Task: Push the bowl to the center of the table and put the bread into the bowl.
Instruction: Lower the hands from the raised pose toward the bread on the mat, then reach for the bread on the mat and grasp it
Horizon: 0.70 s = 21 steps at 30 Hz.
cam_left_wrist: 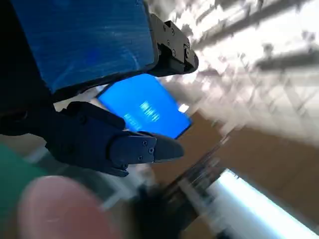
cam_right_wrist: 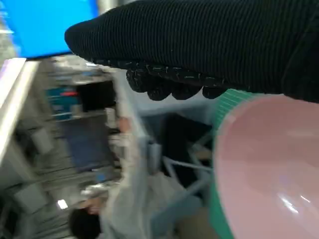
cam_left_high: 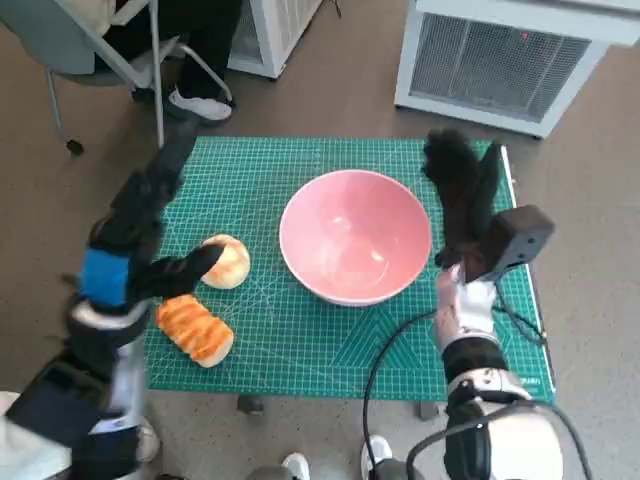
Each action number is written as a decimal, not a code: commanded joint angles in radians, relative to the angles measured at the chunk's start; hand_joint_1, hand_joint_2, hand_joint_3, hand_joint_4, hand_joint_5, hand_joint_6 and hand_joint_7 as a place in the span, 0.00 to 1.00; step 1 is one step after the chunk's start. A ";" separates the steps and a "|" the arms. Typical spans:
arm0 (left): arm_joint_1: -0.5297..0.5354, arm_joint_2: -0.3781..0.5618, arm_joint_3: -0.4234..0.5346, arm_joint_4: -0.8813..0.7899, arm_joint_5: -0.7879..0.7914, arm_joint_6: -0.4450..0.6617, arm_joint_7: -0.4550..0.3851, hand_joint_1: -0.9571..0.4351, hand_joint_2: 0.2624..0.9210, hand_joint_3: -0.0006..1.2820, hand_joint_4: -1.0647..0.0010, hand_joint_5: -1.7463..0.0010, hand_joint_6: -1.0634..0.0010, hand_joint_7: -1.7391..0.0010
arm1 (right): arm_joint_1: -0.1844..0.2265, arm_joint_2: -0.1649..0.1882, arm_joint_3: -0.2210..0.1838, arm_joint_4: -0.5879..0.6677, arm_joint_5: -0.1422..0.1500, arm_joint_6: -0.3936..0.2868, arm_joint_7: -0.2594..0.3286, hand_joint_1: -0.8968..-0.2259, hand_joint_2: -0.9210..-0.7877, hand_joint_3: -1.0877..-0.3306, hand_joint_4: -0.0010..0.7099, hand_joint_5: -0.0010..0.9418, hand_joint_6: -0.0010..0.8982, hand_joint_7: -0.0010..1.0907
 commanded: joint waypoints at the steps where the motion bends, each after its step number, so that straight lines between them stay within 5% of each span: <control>1: 0.056 0.201 0.056 -0.035 -0.008 0.015 -0.147 0.31 1.00 0.24 0.78 1.00 0.68 1.00 | 0.003 -0.009 0.034 -0.097 -0.007 -0.132 0.062 0.56 0.00 0.27 0.33 0.03 0.00 0.54; 10: 0.174 0.448 0.094 -0.174 -0.023 0.206 -0.354 0.34 1.00 0.08 0.76 1.00 0.65 0.99 | 0.048 -0.039 0.115 -0.364 0.064 -0.250 0.249 0.53 0.00 0.30 0.36 0.04 0.00 0.58; 21: 0.220 0.506 0.024 -0.200 0.092 0.266 -0.411 0.39 0.93 0.00 0.71 0.99 0.60 0.98 | 0.112 -0.060 0.170 -0.559 0.161 -0.184 0.379 0.52 0.00 0.34 0.37 0.05 0.00 0.62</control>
